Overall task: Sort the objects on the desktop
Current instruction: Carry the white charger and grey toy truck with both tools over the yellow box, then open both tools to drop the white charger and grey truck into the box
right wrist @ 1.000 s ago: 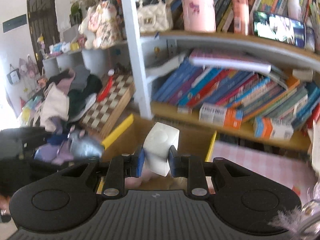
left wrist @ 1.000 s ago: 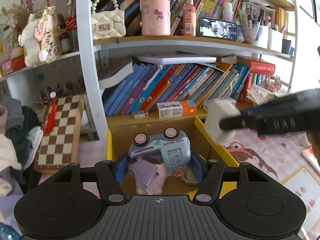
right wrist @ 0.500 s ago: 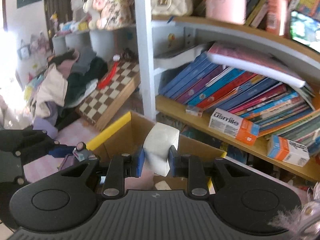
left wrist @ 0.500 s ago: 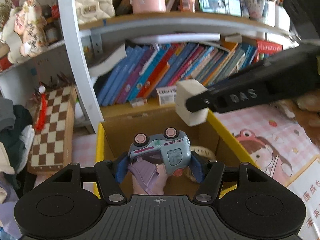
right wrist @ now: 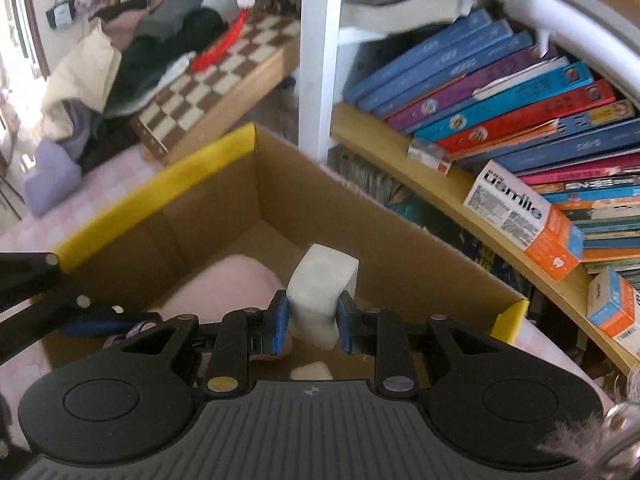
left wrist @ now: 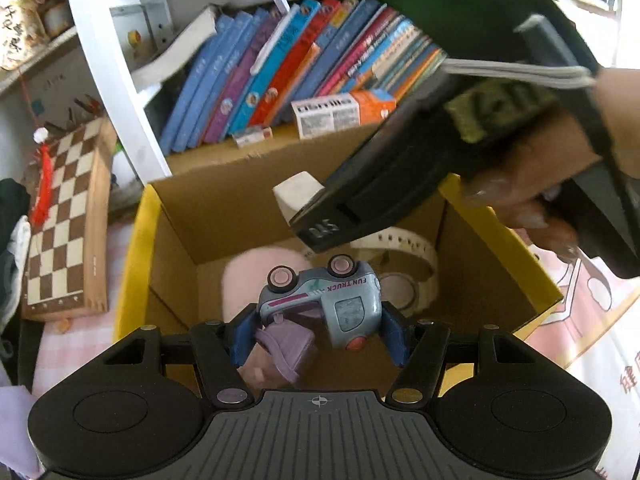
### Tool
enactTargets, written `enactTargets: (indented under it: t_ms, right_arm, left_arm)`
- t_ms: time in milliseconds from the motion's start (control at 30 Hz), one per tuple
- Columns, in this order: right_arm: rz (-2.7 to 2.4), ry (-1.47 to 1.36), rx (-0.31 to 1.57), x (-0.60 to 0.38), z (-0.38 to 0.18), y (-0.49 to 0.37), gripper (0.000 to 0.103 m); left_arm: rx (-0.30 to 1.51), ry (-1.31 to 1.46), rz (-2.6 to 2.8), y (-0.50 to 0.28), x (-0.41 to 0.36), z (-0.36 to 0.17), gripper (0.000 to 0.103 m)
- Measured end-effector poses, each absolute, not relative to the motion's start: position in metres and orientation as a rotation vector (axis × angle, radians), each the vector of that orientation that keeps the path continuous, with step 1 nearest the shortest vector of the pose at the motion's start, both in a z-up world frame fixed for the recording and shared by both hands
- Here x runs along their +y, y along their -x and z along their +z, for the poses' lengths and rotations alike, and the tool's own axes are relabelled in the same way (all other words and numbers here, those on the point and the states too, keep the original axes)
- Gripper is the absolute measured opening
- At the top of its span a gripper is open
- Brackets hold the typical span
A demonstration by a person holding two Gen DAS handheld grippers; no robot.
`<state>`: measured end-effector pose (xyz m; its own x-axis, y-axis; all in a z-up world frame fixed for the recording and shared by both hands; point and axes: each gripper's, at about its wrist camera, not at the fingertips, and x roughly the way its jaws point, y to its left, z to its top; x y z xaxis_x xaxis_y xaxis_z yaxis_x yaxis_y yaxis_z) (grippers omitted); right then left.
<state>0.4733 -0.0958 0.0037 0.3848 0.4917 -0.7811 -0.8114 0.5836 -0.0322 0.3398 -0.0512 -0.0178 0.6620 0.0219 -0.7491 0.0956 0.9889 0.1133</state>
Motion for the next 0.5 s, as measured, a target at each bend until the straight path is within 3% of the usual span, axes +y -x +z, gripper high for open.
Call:
enactTargets:
  t_ms: [500]
  right_arm:
    - [0.872, 0.473, 0.948, -0.084, -0.025, -0.497, 0.025]
  left_arm:
    - [0.894, -0.020, -0.063, -0.345, -0.043, -0.022, 0.064]
